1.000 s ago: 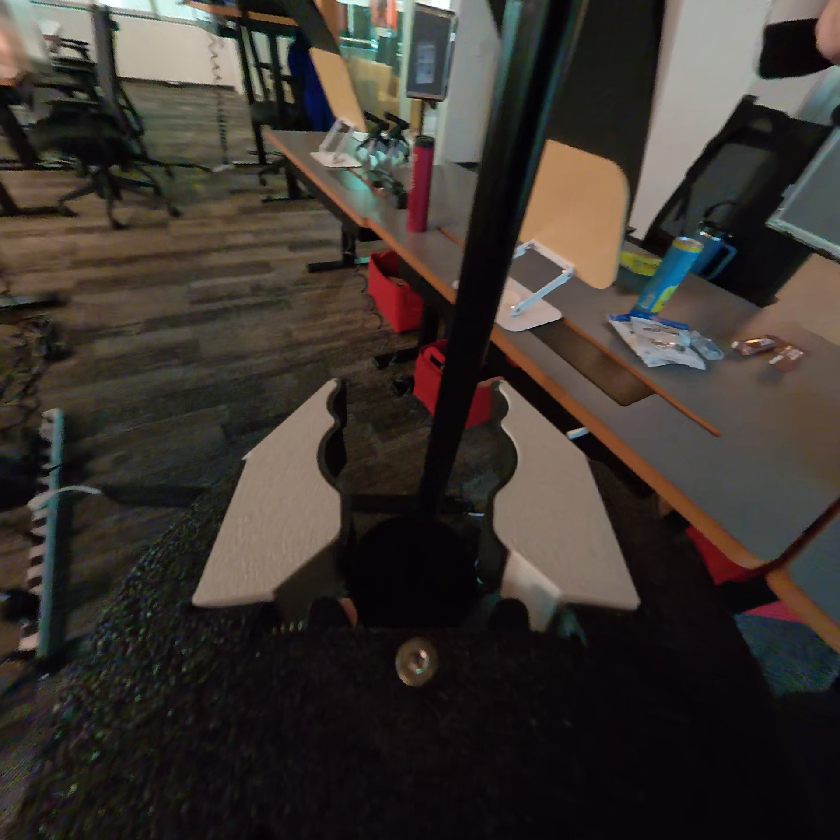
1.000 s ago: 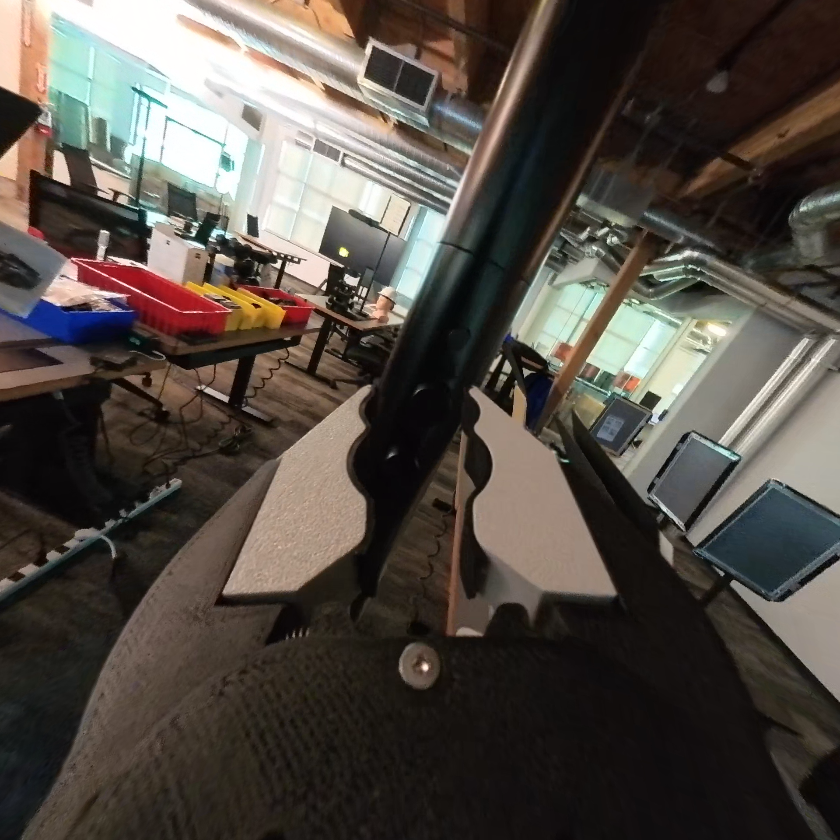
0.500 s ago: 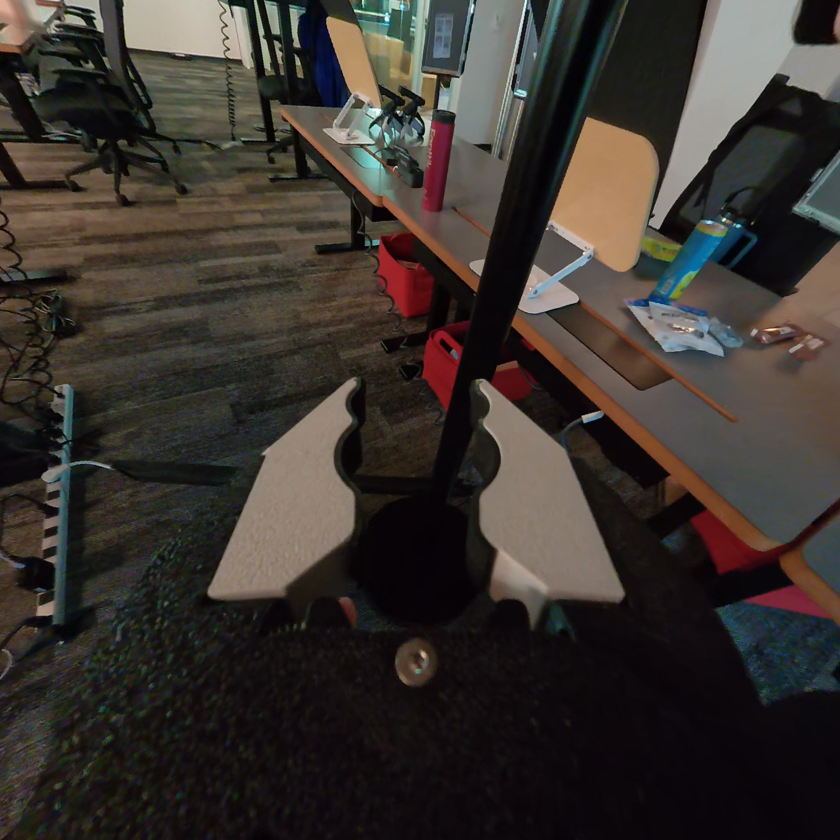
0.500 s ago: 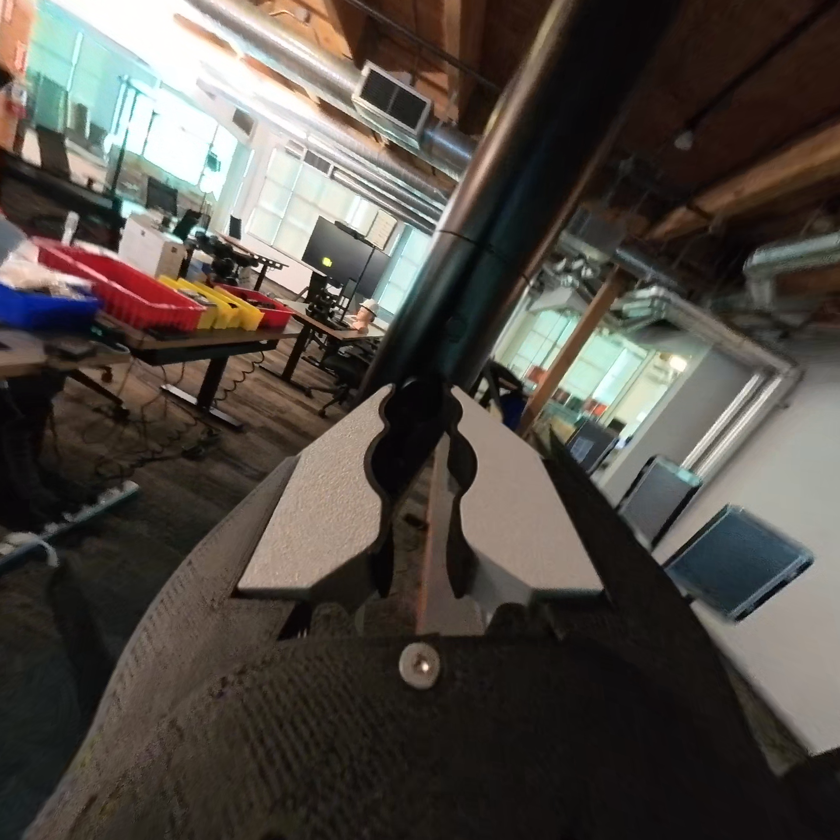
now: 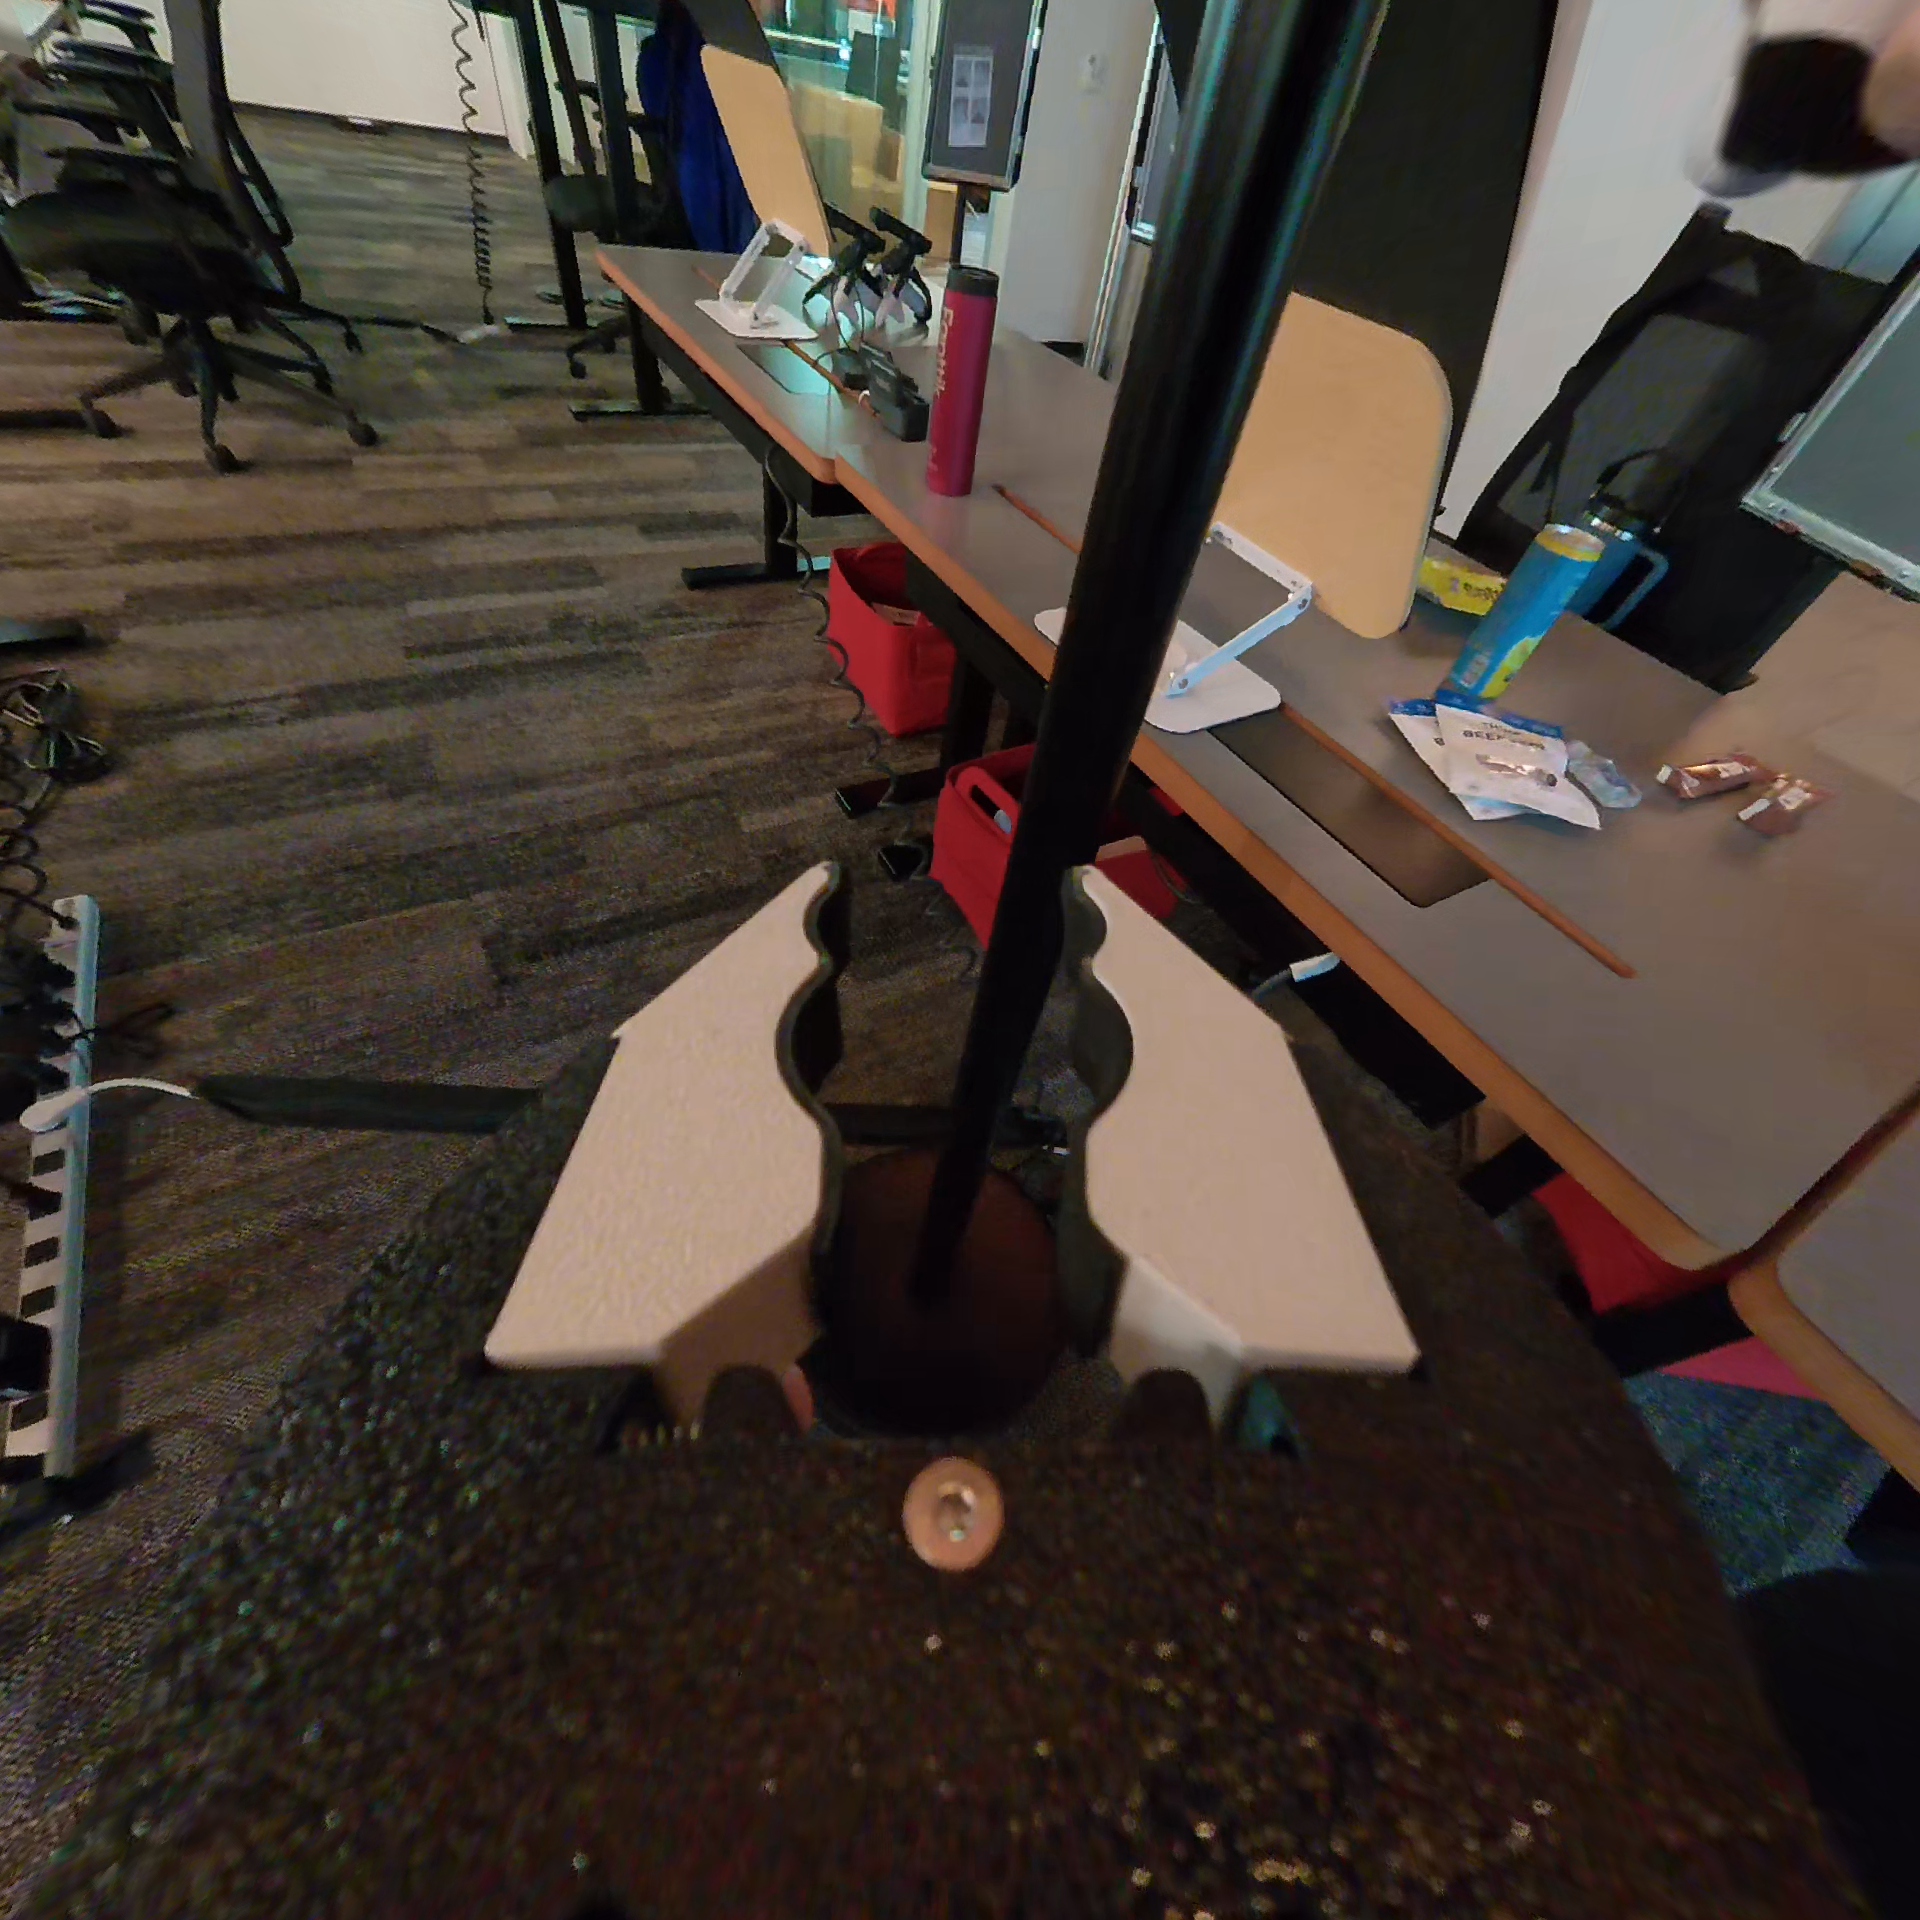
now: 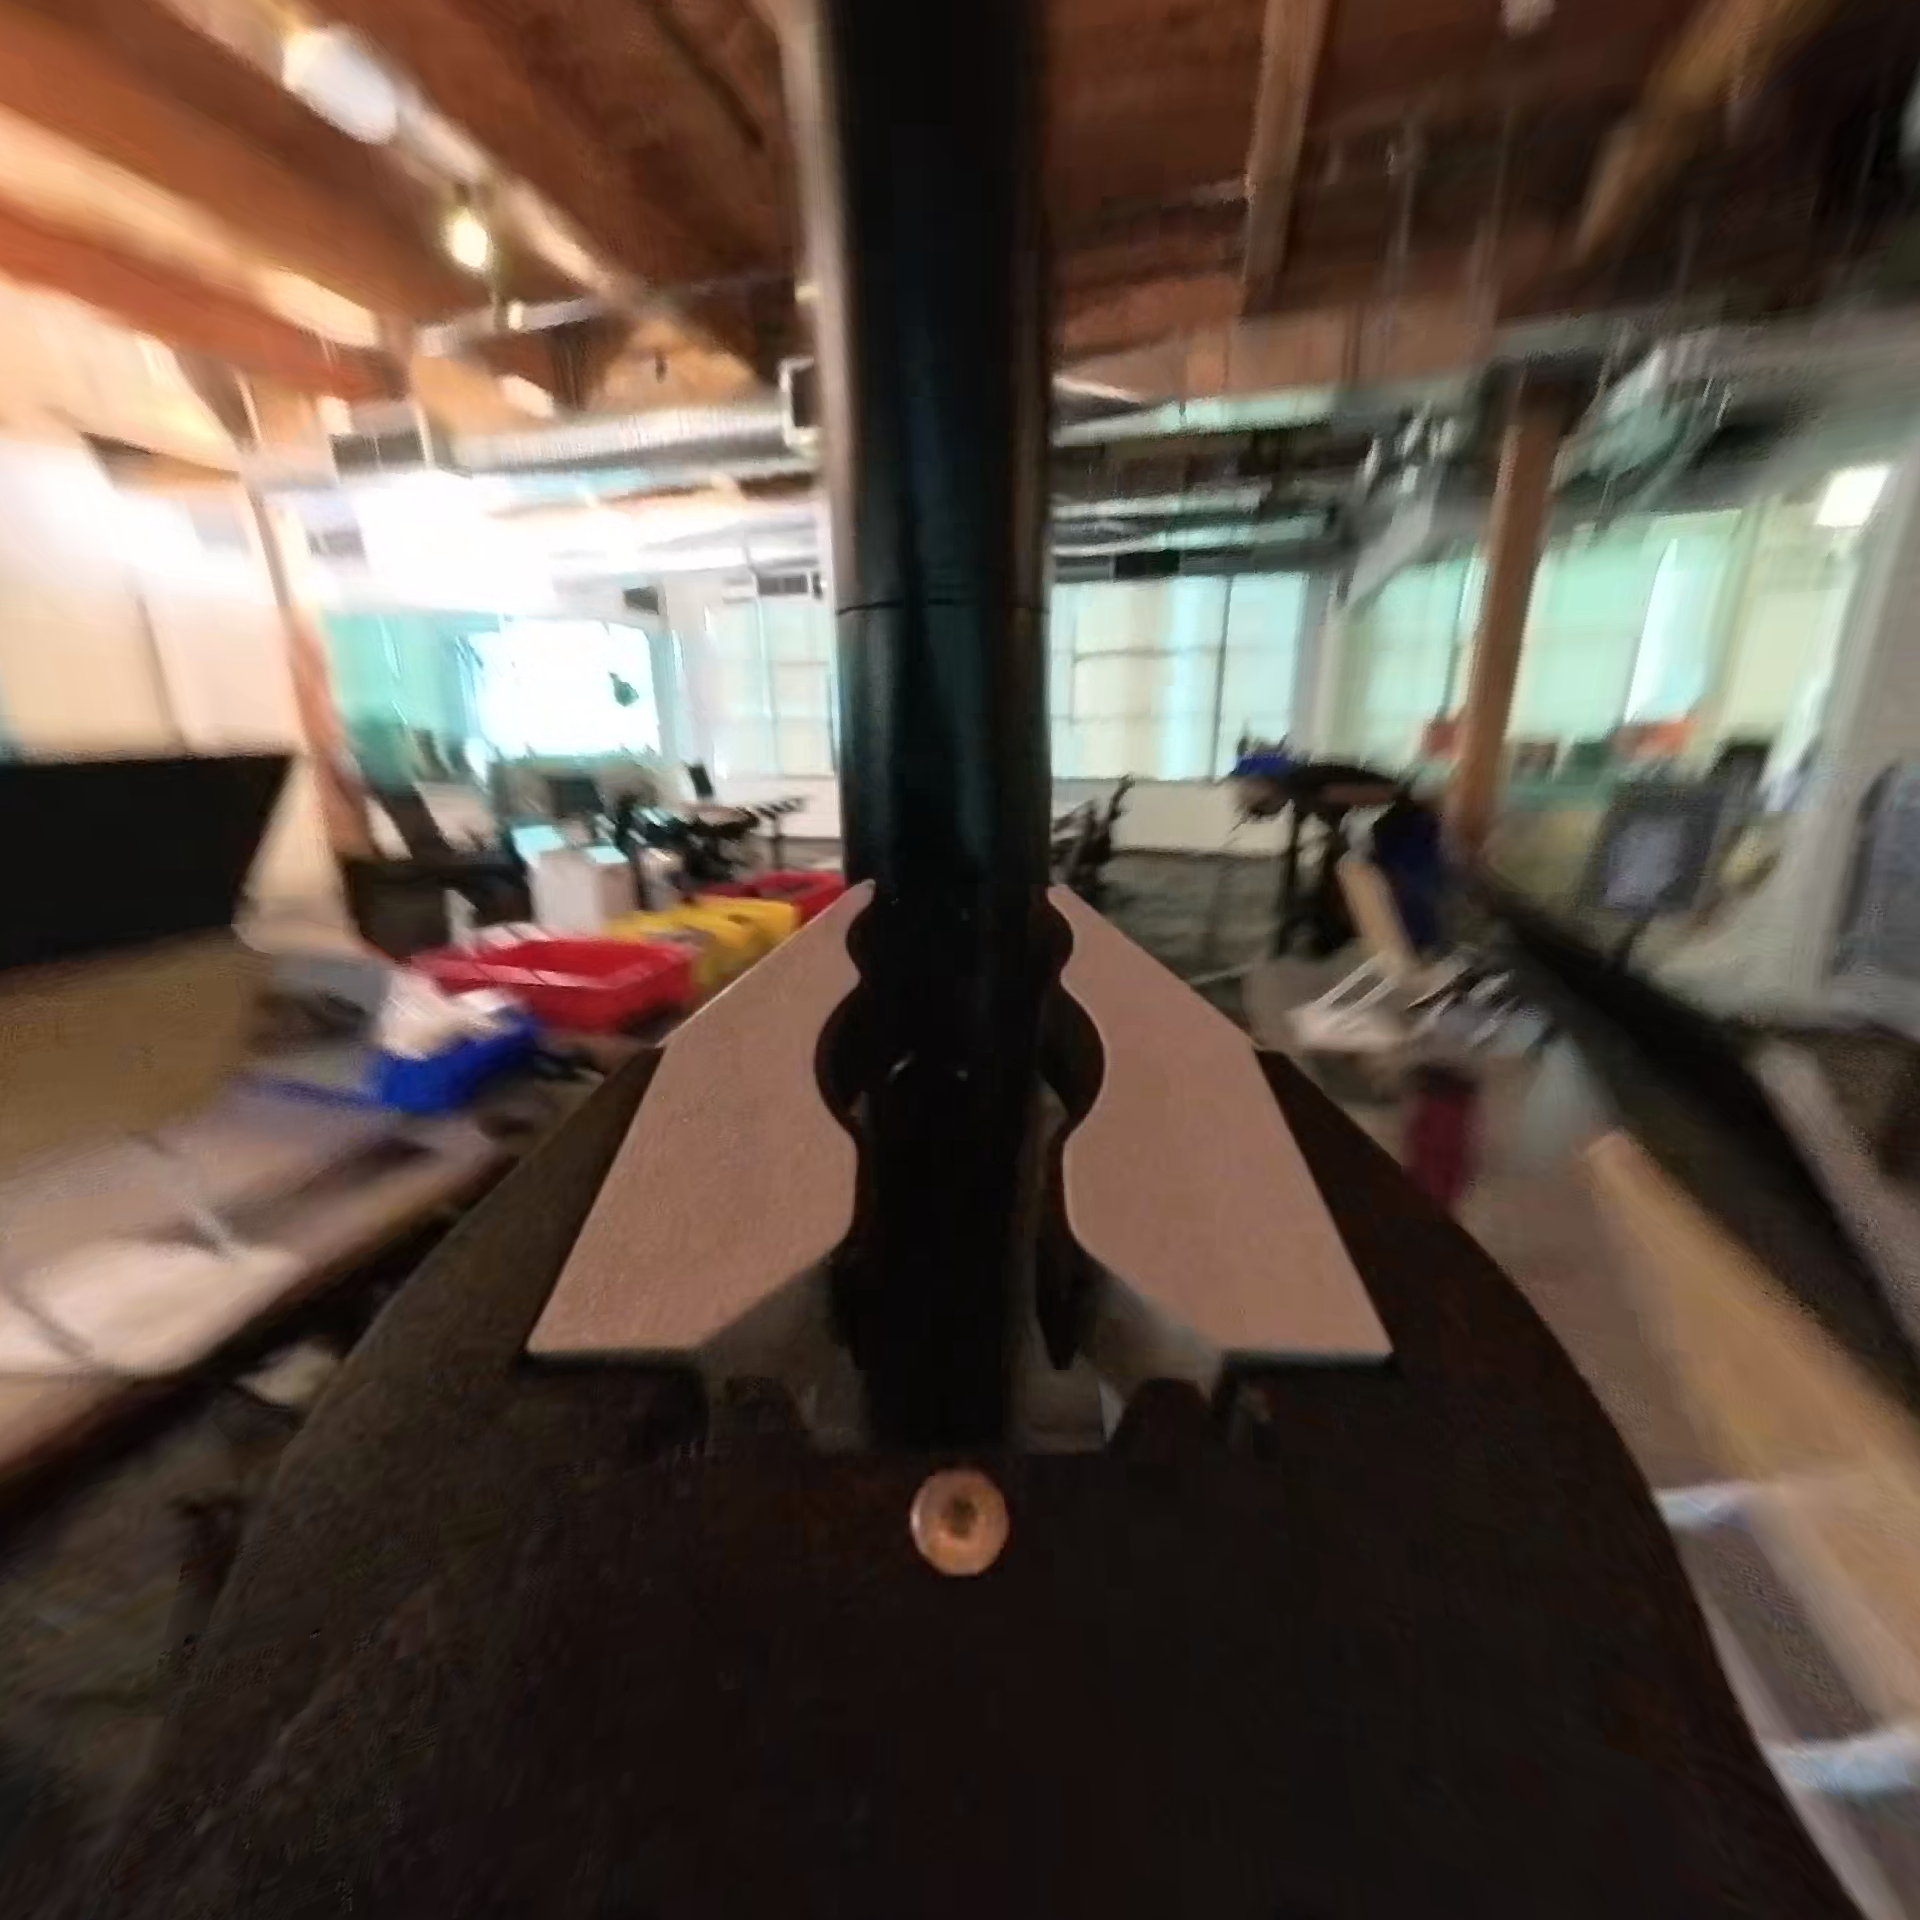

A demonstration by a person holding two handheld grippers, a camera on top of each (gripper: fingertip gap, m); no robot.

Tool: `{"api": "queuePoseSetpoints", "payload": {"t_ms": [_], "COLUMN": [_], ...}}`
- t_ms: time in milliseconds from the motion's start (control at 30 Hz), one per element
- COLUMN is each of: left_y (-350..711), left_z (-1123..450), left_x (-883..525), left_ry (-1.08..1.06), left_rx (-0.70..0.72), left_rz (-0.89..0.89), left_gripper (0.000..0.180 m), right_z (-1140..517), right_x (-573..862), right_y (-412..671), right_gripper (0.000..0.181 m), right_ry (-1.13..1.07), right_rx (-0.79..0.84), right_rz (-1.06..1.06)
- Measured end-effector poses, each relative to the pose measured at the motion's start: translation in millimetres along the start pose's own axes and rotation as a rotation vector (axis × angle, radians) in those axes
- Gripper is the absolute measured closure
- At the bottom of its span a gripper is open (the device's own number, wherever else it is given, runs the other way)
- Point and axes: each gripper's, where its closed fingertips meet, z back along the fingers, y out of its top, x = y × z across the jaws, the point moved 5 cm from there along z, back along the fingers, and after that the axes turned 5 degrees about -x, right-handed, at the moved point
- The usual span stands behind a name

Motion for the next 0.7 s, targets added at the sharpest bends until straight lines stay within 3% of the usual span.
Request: {"api": "queuePoseSetpoints", "payload": {"t_ms": [167,300,400,600,700], "left_y": [-1,-3,-5,-5,-6], "left_z": [-1,-2,-4,-6,-7], "left_x": [0,3,6,8,8], "left_ry": [0.002,0.000,-0.009,0.003,0.008], "left_rx": [-0.004,-0.013,-0.015,-0.014,-0.013], "left_rz": [0.020,0.018,0.053,0.051,0.063], "left_gripper": [0.141,0.140,0.140,0.140,0.141], "right_z": [-3,-8,-14,-16,-19], "right_x": [-8,-8,-3,2,14], "right_y": [0,-3,-5,-1,-5], "right_gripper": [0.147,0.155,0.164,0.161,0.181], "right_ry": [0.061,0.076,0.085,0.138,0.112], "right_rx": [-0.035,-0.077,-0.115,-0.106,-0.152], "right_rz": [0.550,0.932,1.097,1.334,1.469]}}
